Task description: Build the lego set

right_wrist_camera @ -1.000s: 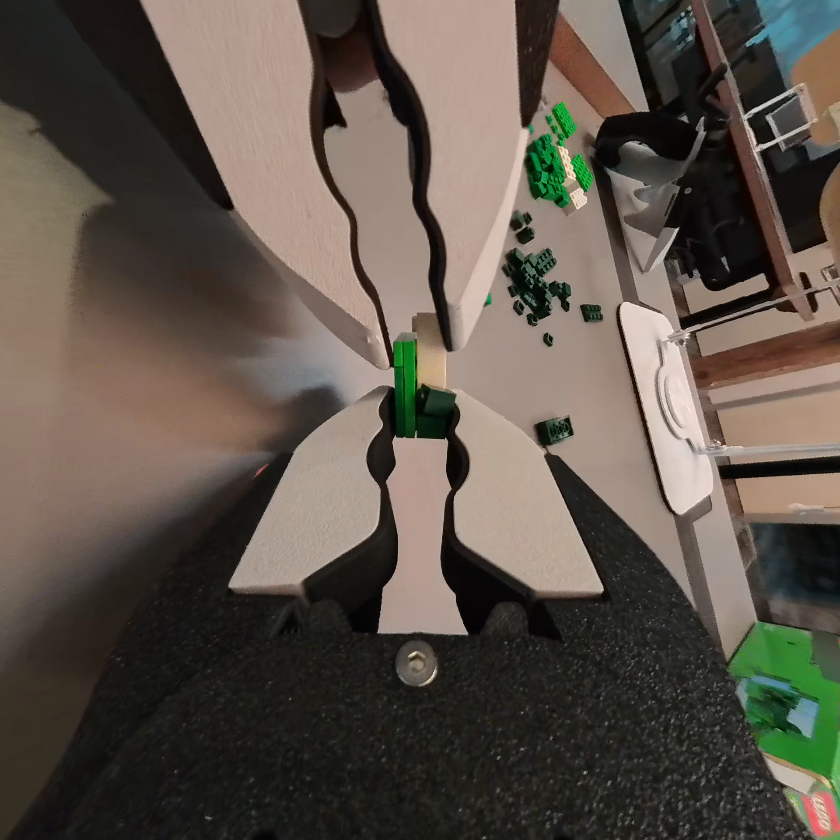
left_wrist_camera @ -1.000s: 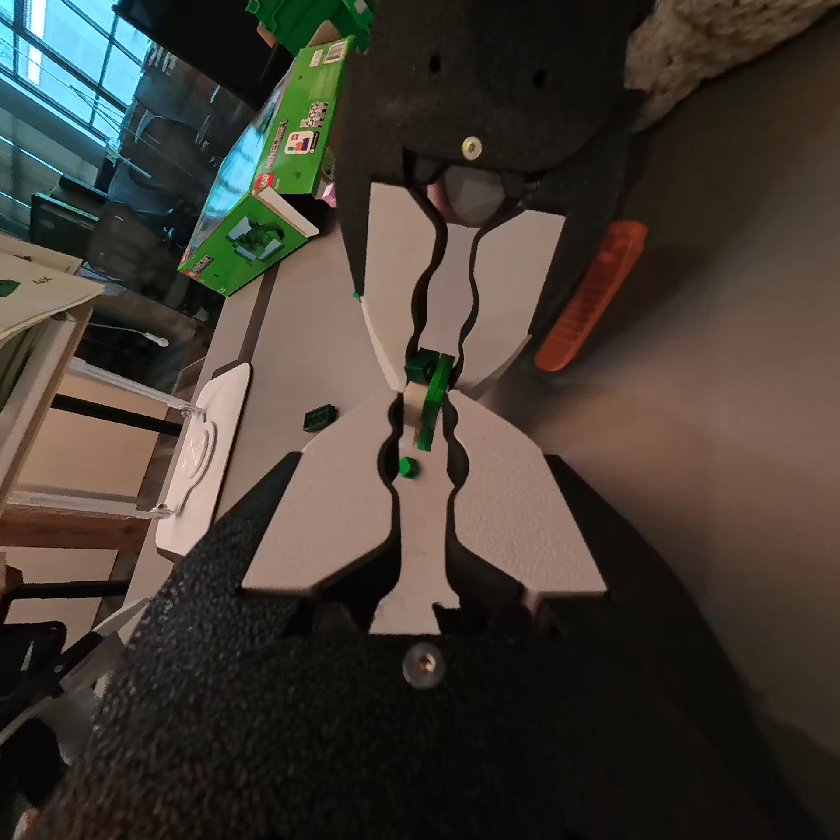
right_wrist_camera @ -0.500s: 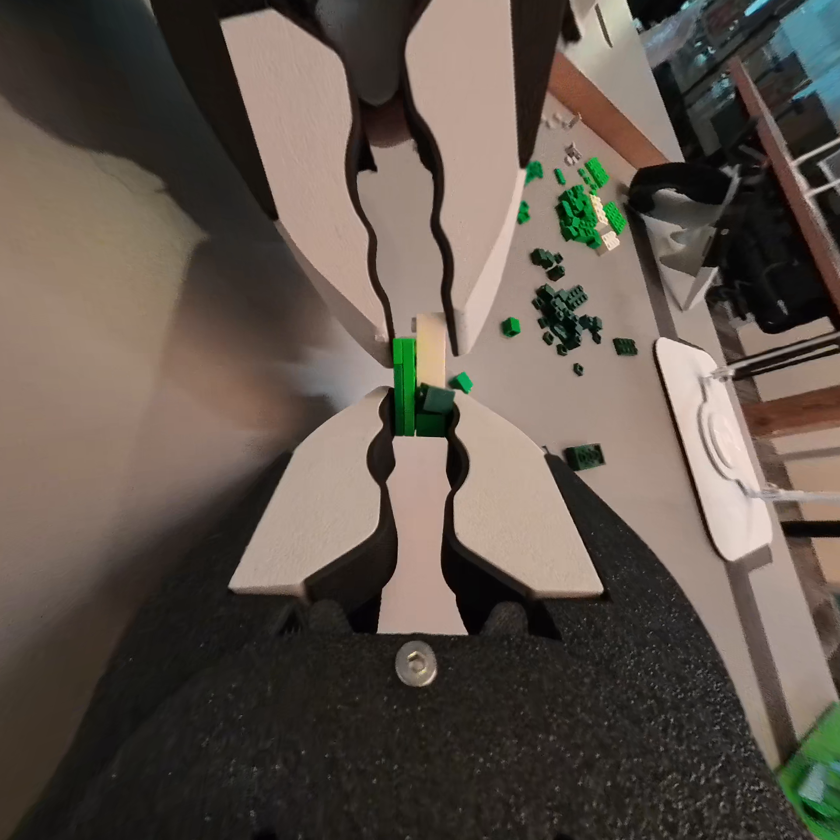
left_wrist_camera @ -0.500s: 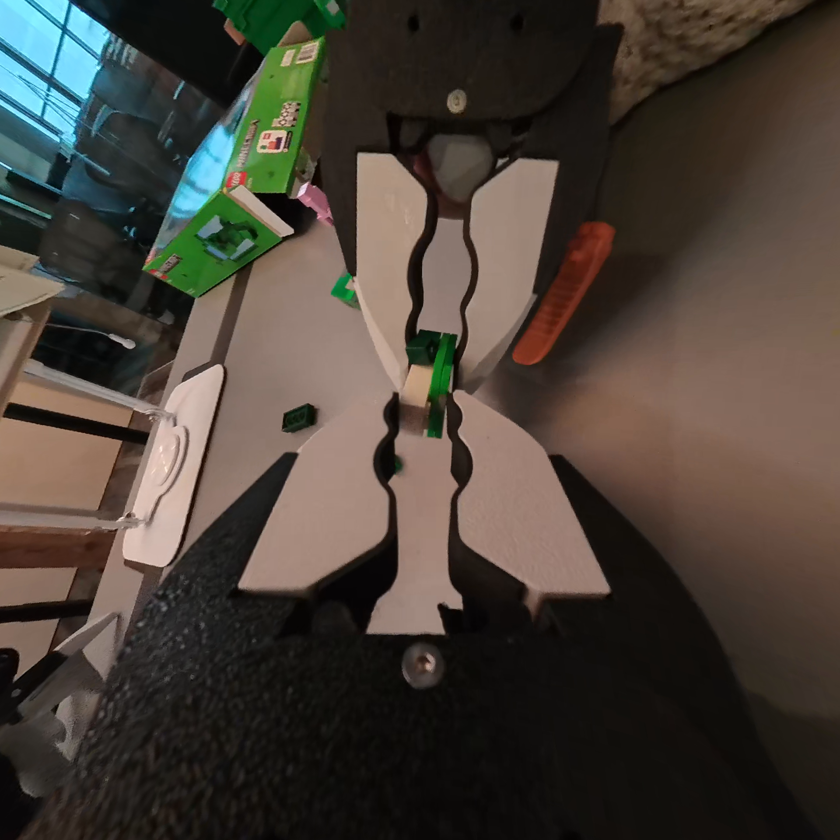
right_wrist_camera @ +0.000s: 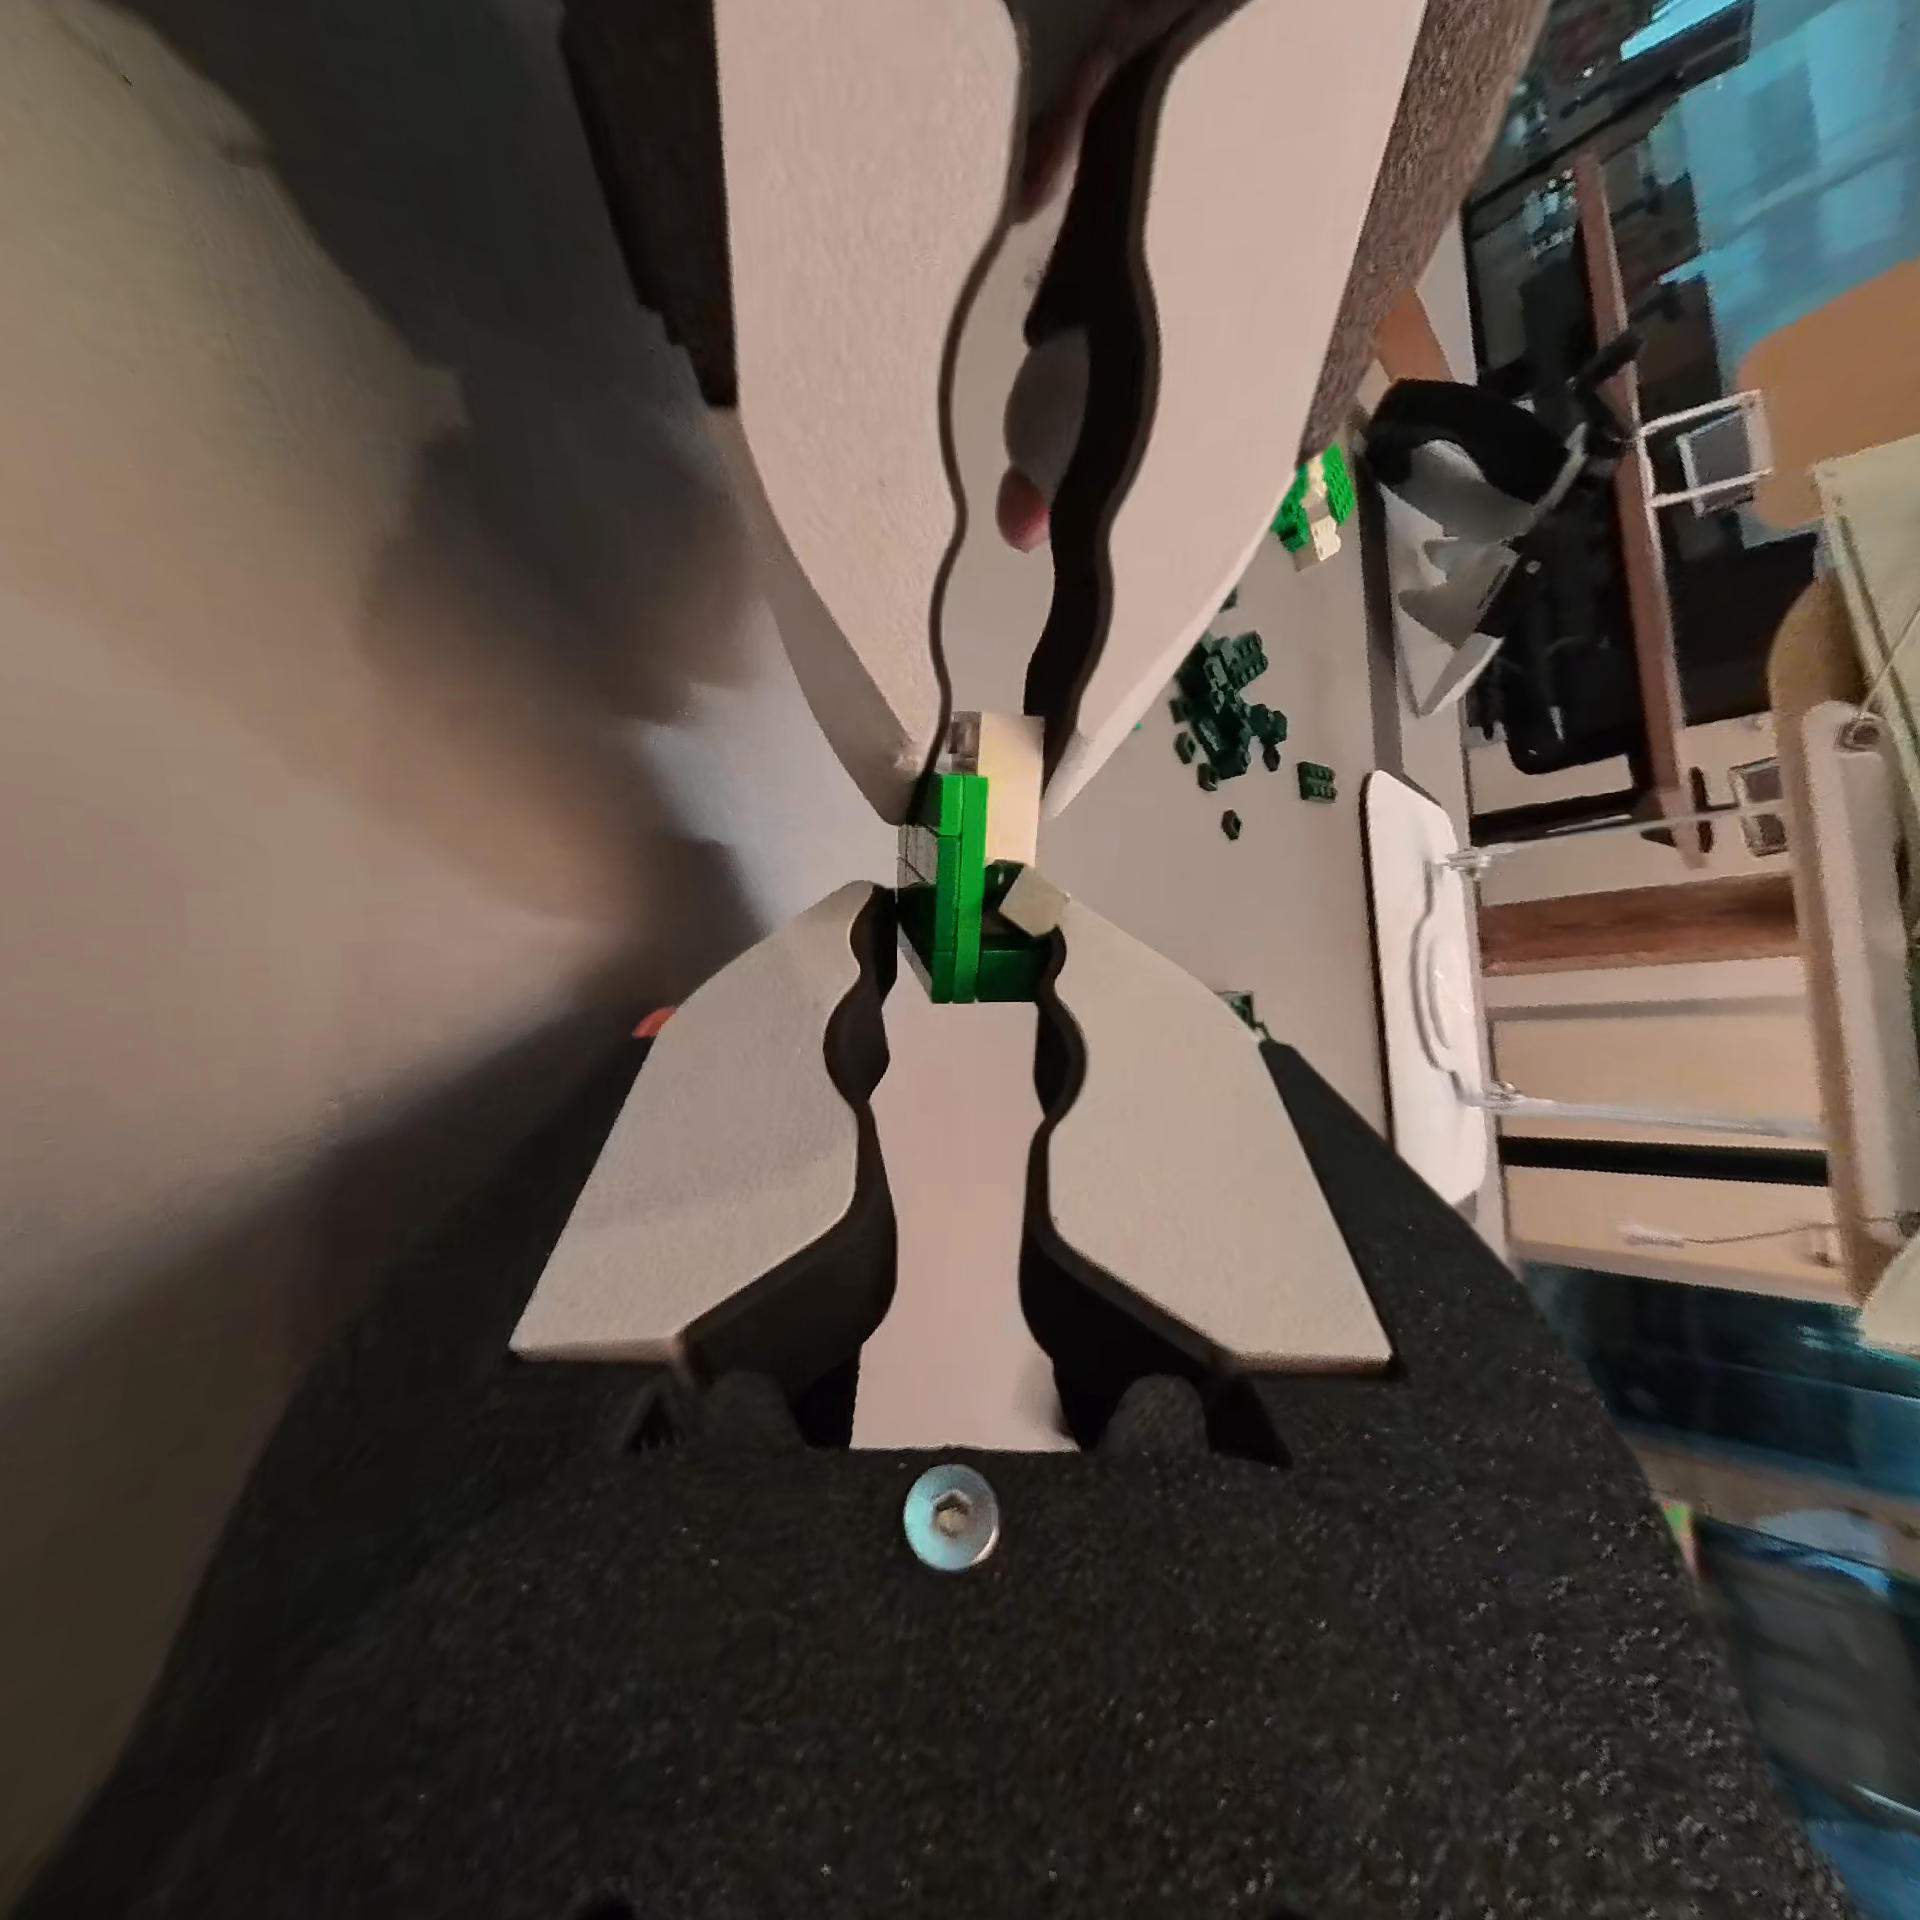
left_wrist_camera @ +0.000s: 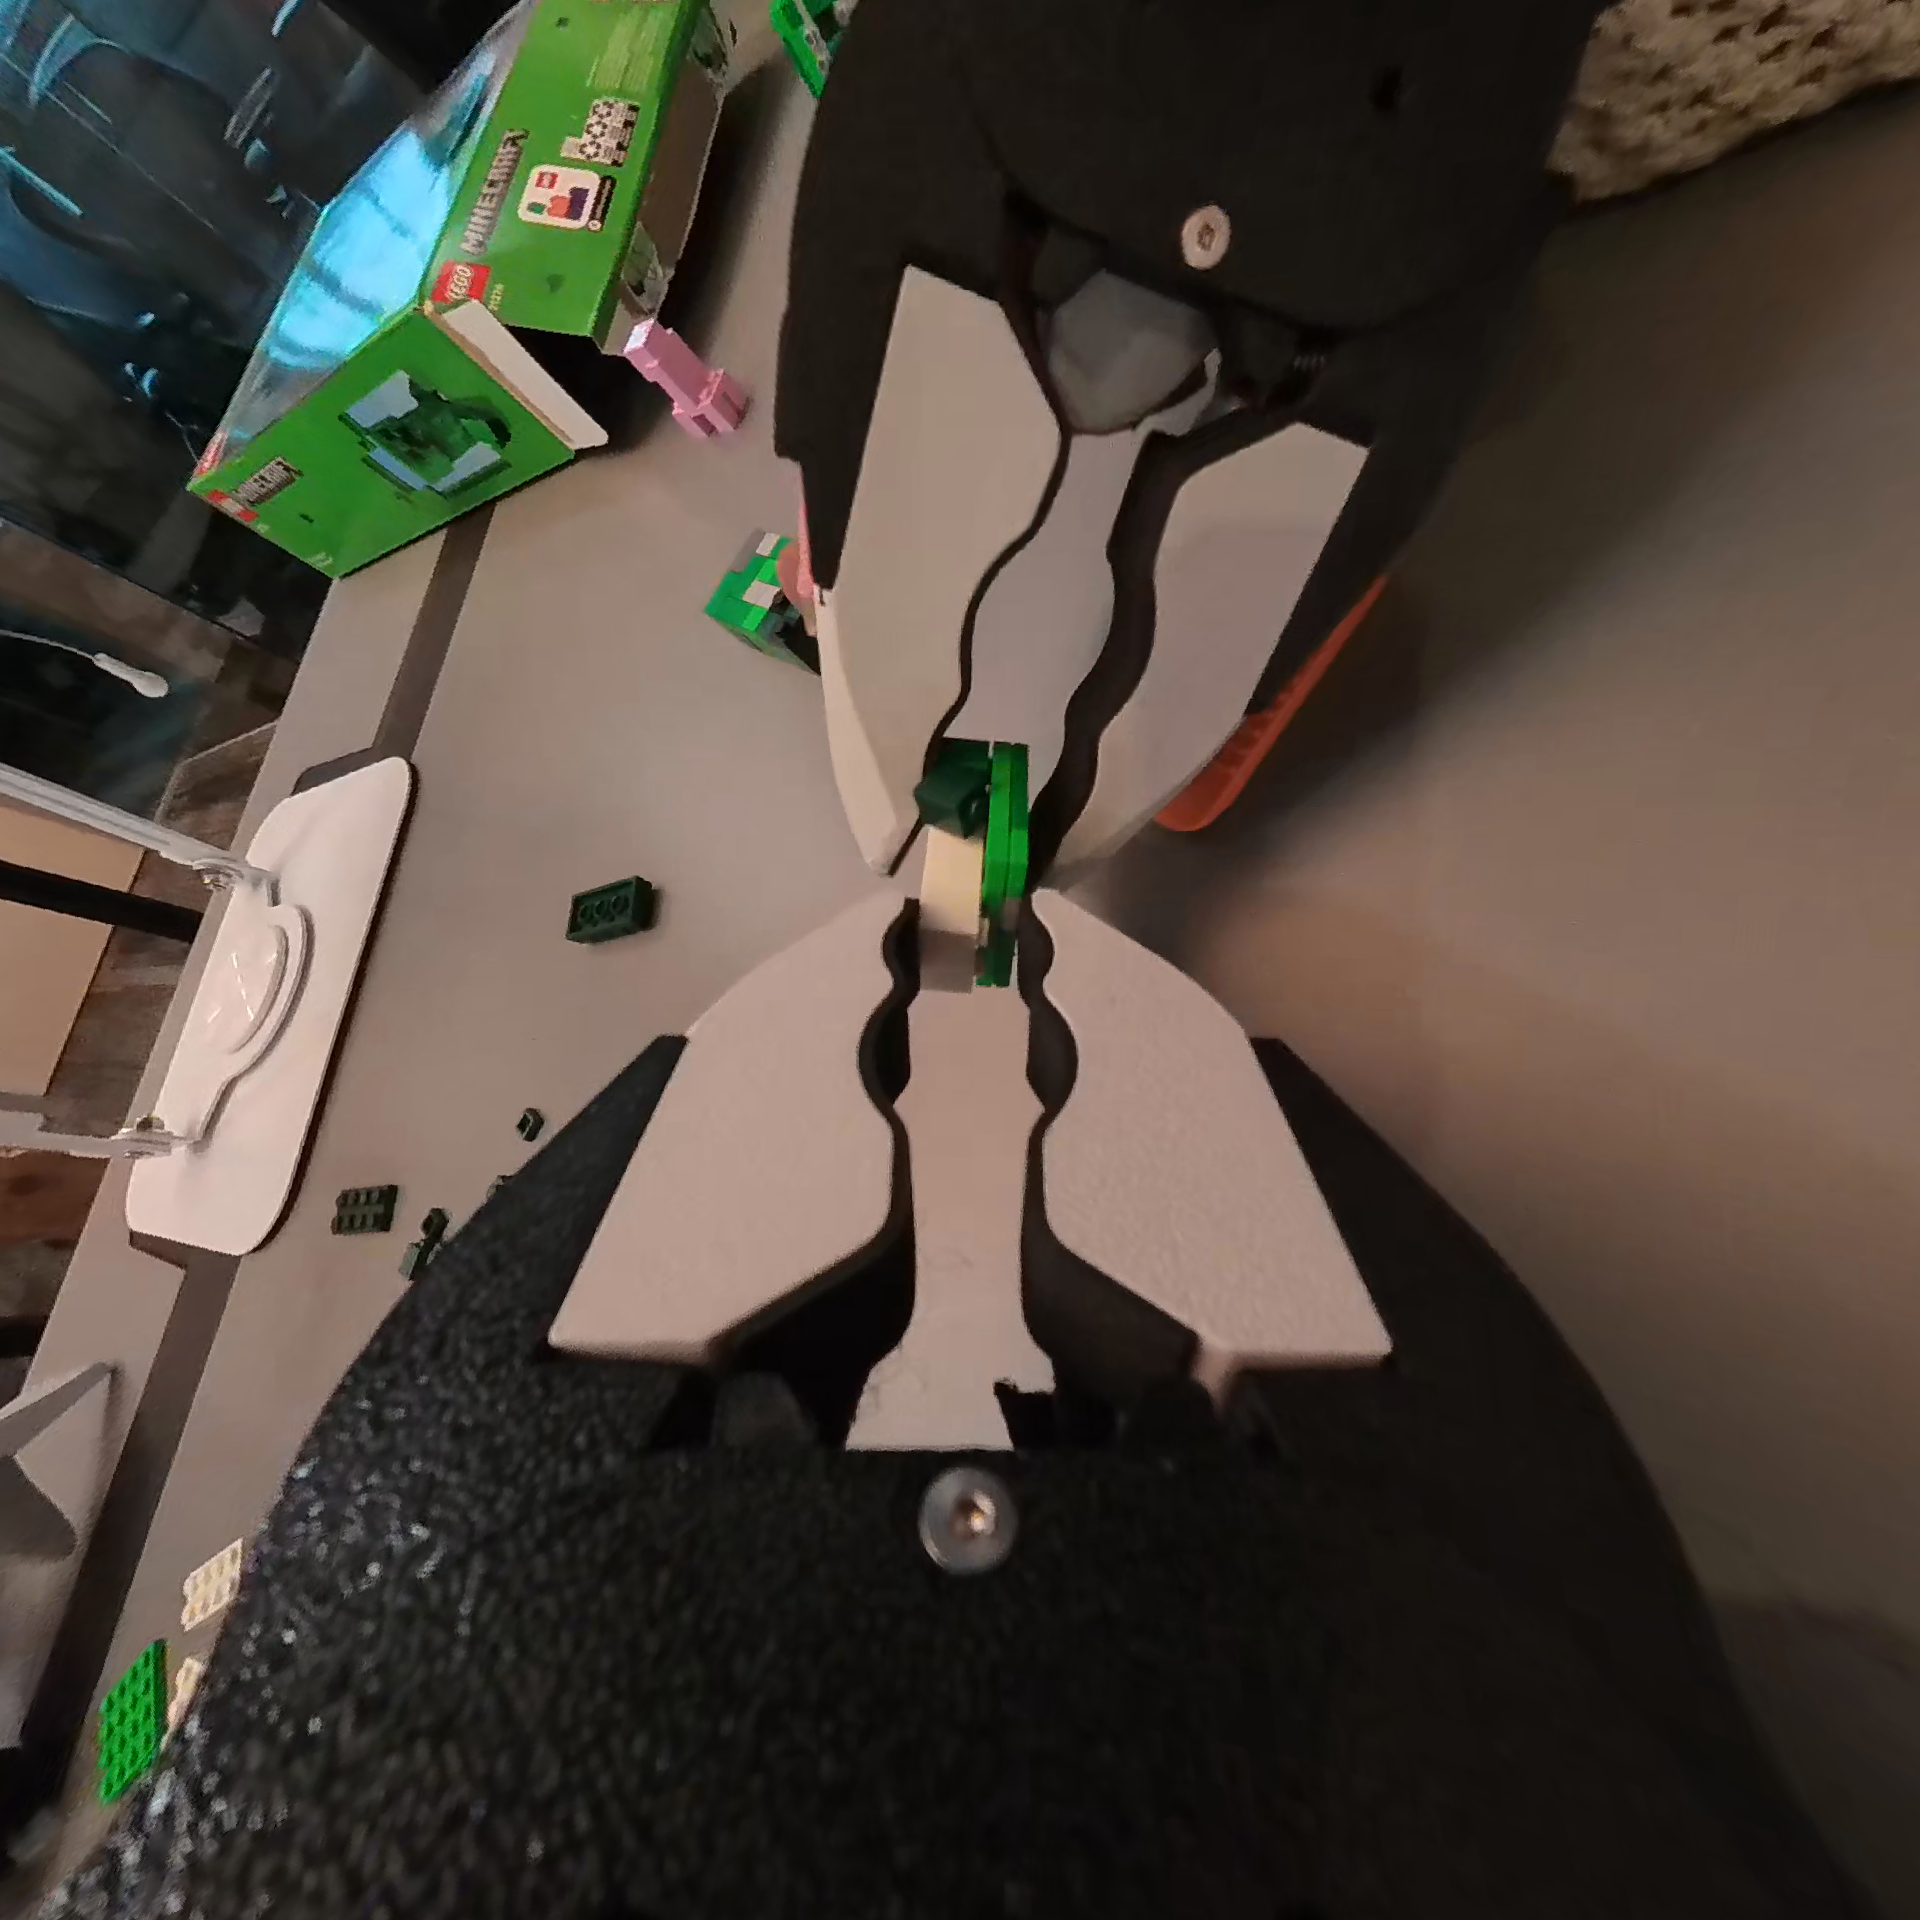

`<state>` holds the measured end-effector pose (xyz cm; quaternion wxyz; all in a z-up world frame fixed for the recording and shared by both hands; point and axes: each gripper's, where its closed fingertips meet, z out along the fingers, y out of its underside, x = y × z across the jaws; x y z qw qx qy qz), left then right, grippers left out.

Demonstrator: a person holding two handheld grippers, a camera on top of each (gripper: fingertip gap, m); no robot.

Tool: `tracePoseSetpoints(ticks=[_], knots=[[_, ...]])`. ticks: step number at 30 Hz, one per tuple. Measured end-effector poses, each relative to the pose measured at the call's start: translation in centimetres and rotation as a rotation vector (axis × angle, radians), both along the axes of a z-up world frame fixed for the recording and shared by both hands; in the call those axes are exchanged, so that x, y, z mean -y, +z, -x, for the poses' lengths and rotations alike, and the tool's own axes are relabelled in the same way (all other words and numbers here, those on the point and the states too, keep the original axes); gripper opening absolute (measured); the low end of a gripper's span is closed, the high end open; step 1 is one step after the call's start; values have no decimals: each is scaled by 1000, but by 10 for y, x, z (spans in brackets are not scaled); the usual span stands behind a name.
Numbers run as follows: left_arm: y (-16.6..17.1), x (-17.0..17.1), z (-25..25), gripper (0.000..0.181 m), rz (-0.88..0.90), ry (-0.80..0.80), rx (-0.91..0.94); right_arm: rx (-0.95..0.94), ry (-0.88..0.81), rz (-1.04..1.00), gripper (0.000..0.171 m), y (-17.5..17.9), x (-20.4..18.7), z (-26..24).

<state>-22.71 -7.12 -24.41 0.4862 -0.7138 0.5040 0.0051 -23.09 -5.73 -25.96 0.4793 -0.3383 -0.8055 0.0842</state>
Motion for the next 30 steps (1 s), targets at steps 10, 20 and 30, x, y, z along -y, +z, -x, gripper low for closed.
tracePoseSetpoints(ticks=[10, 20, 30], knots=[[1, -1, 1, 18, -28, -9, -10, 1, -2, 38, 28, 0, 1, 0], [-1, -1, 1, 18, -25, -14, -10, -59, 35, 229, 31, 14, 5, -8], [-4, 2, 0, 18, -22, -40, -34, -43, 75, 587, 19, 27, 18, -18]])
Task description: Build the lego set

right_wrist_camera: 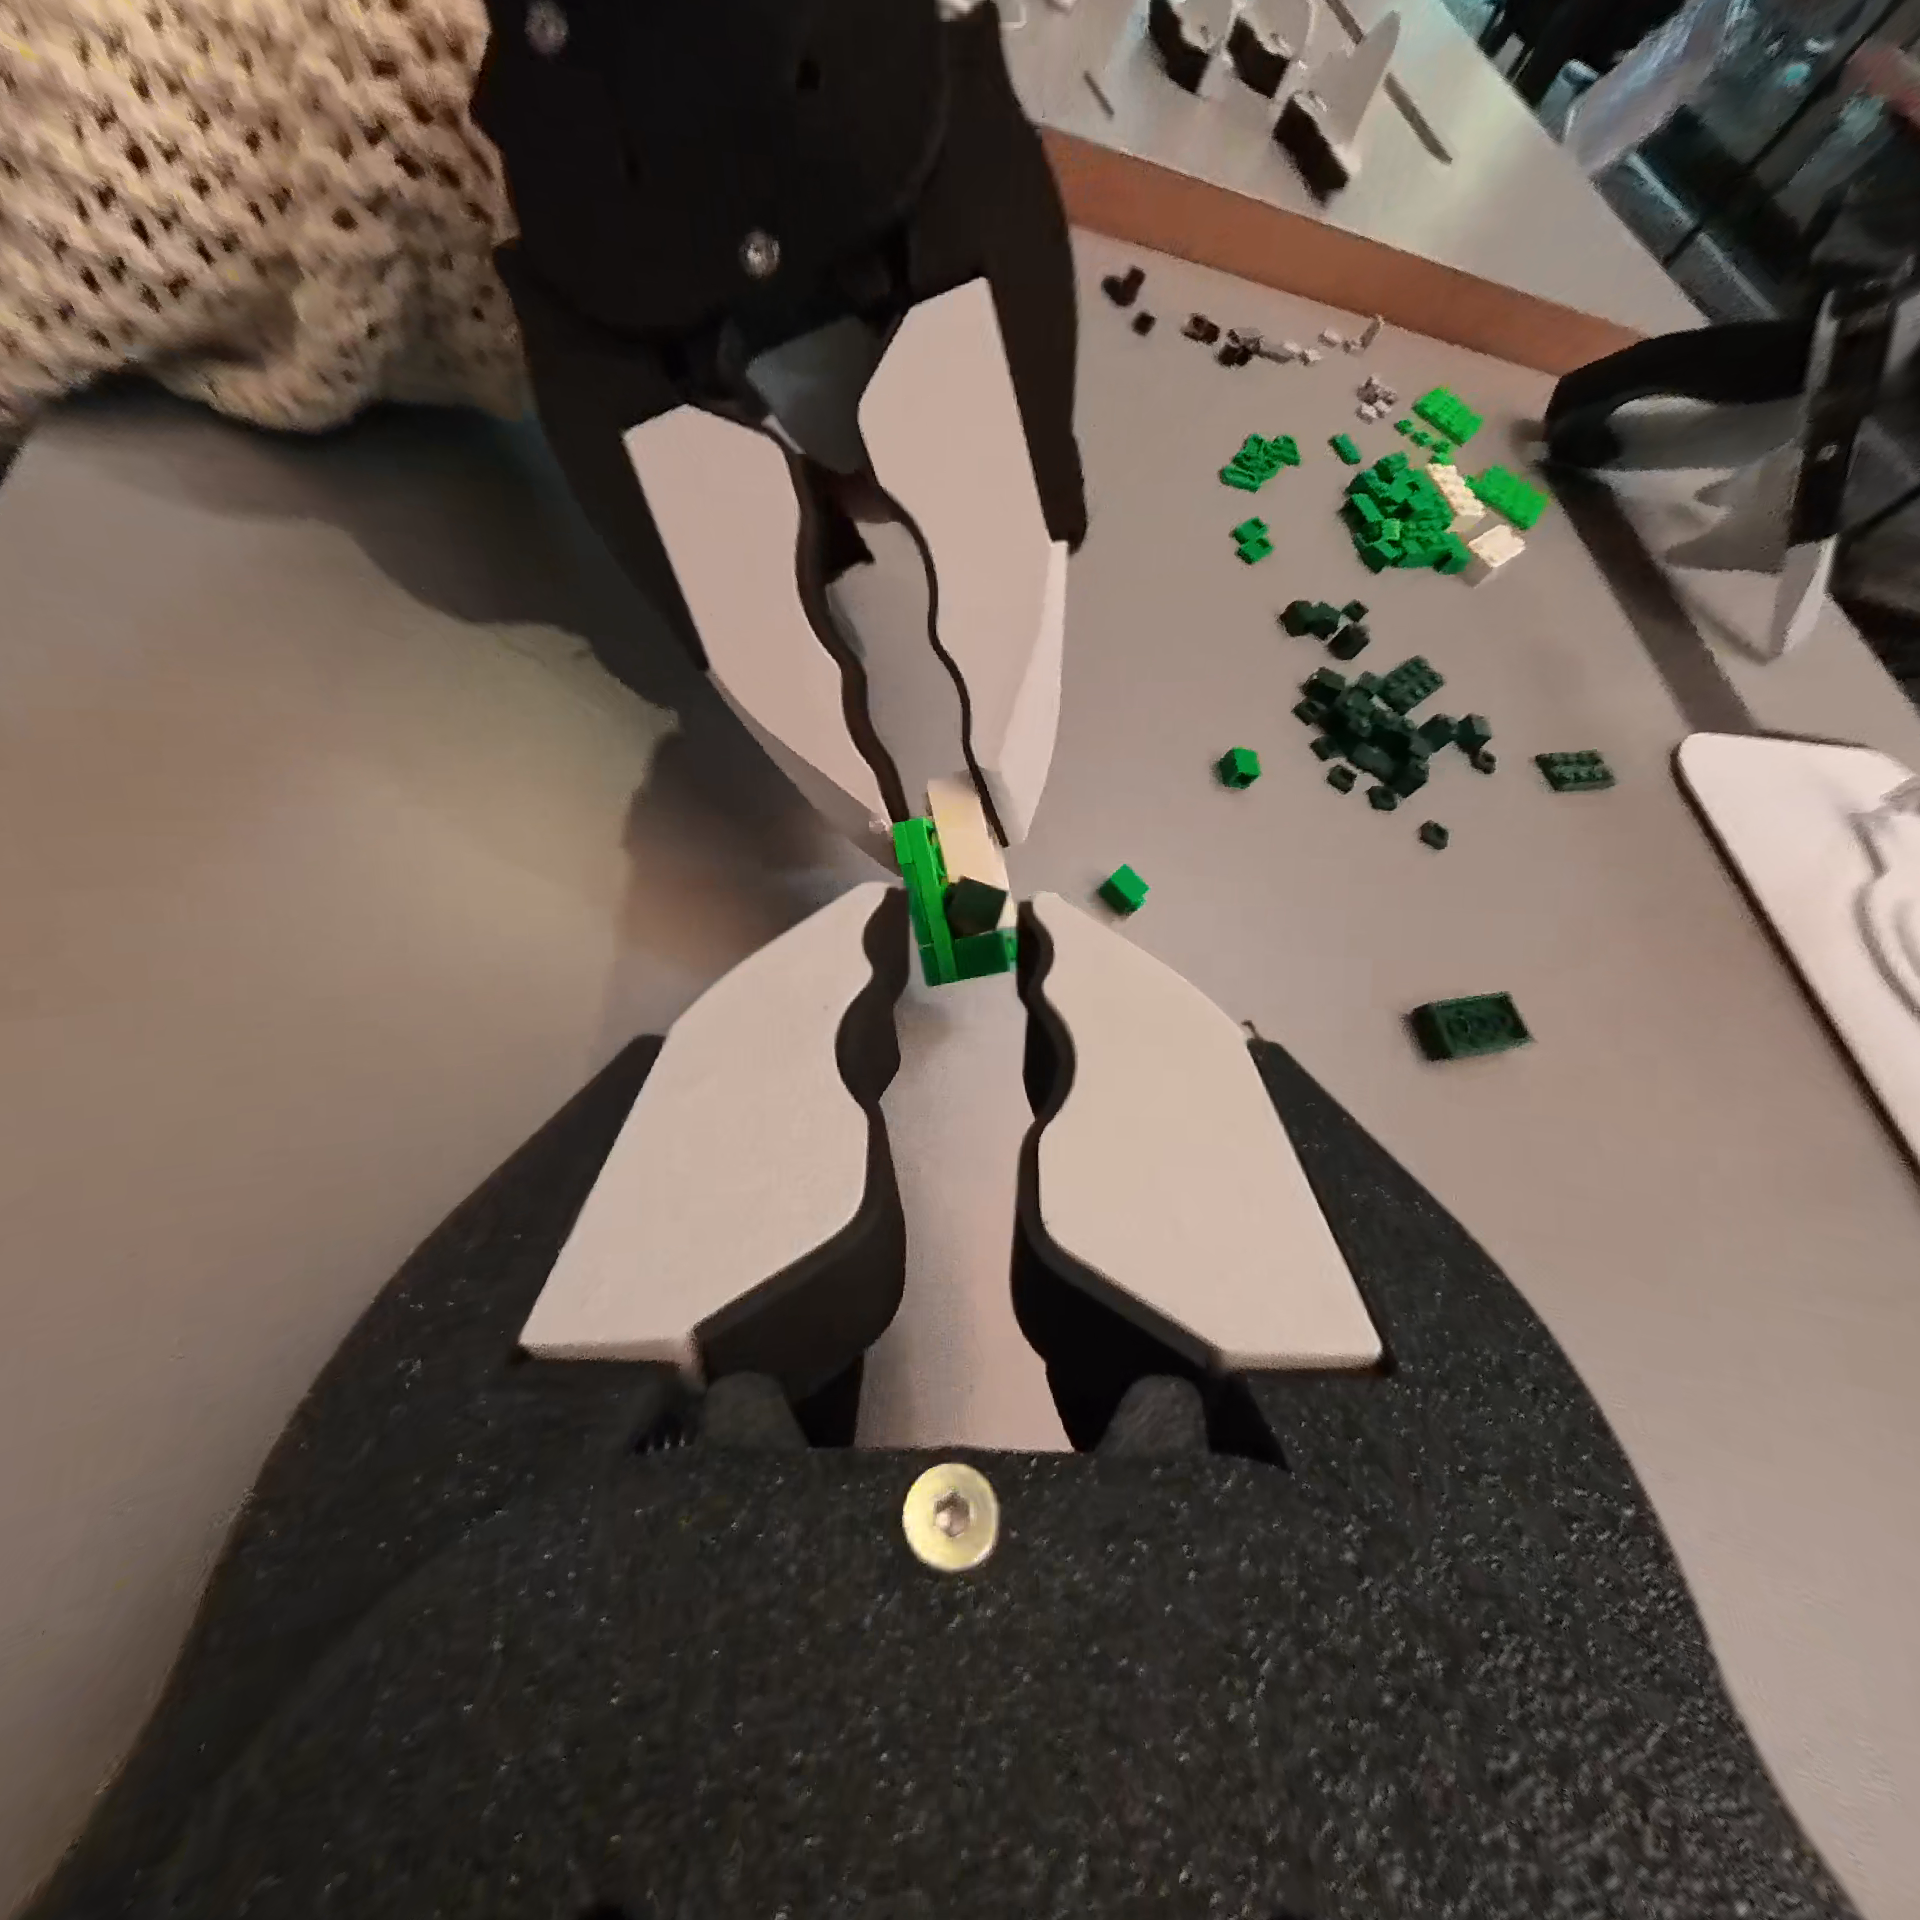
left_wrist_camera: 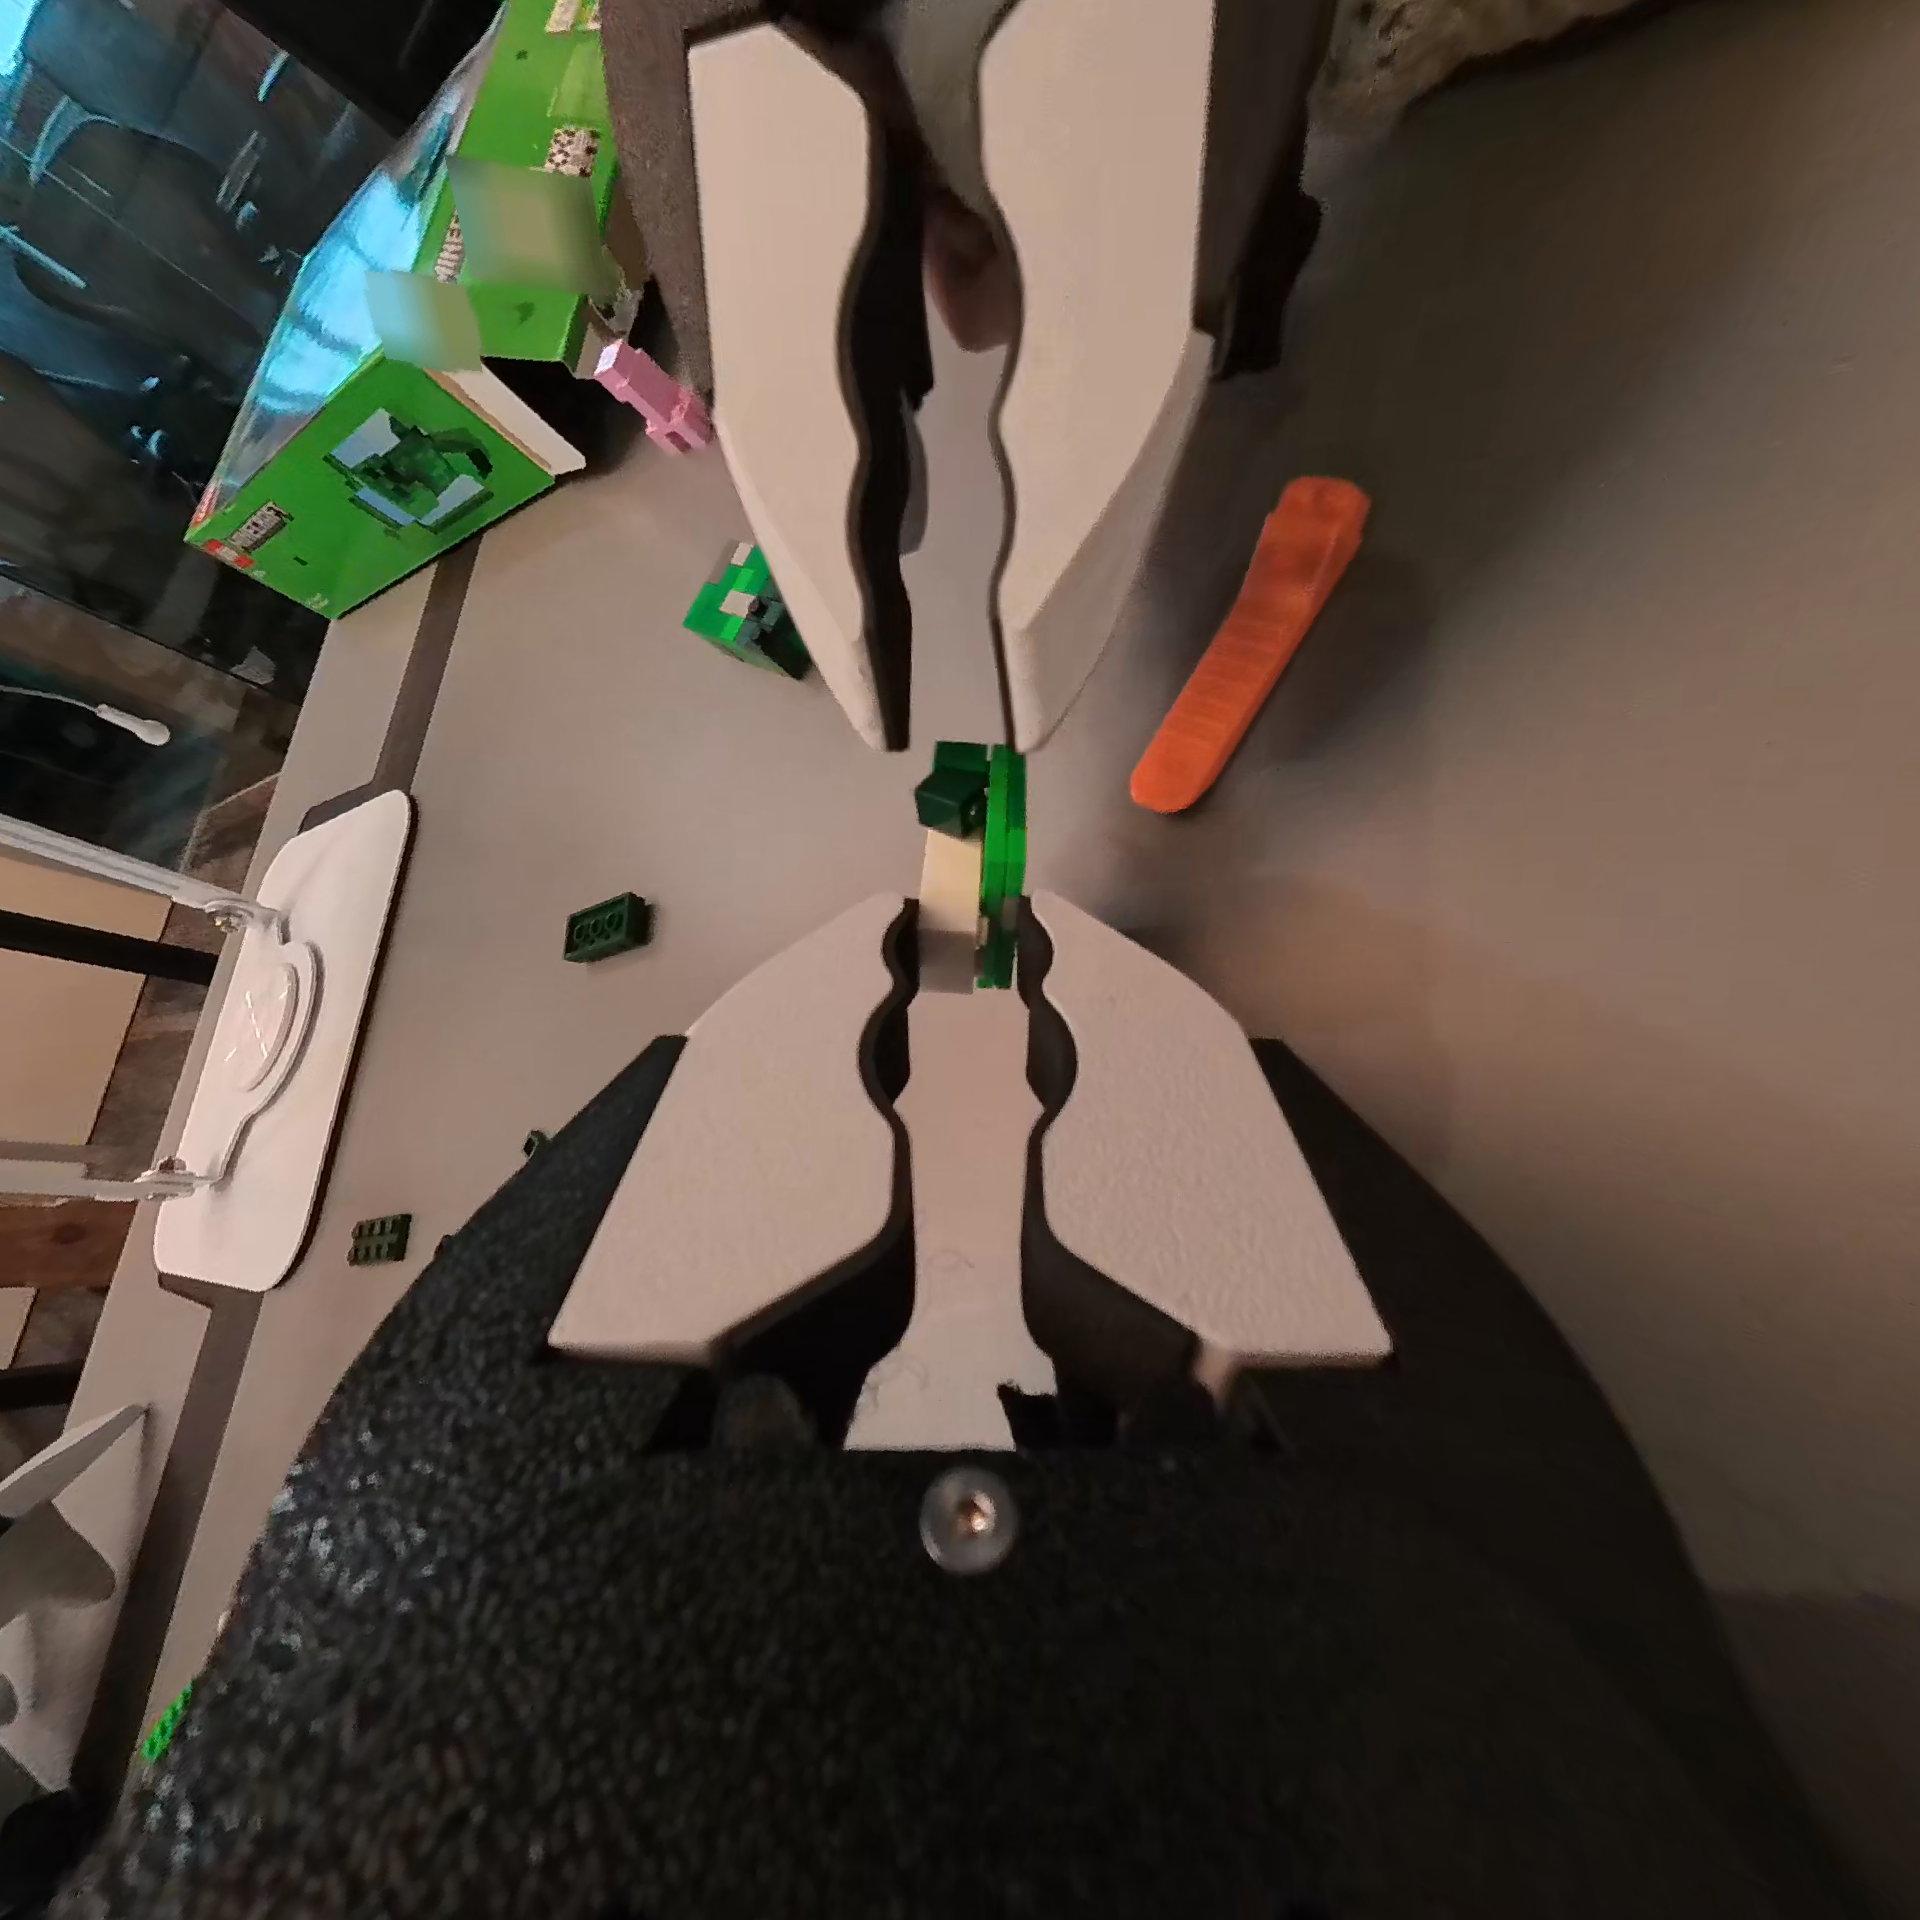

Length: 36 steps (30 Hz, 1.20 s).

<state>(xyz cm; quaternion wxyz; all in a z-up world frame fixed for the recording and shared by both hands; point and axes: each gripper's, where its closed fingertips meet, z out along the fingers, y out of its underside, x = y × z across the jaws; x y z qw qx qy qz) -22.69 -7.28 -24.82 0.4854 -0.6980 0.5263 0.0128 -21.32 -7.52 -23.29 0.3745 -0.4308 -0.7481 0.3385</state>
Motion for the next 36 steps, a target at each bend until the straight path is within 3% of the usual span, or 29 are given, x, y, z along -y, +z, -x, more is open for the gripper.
tracePoseSetpoints(ticks=[21, 36], knots=[[-5, 12, -10, 18, 31, -85, -29, 107, 34, 31, 6, -11, 9, -4], [-13, 21, -16, 18, 73, -127, -76, 255, 116, -208, 2, -21, 15, -13]])
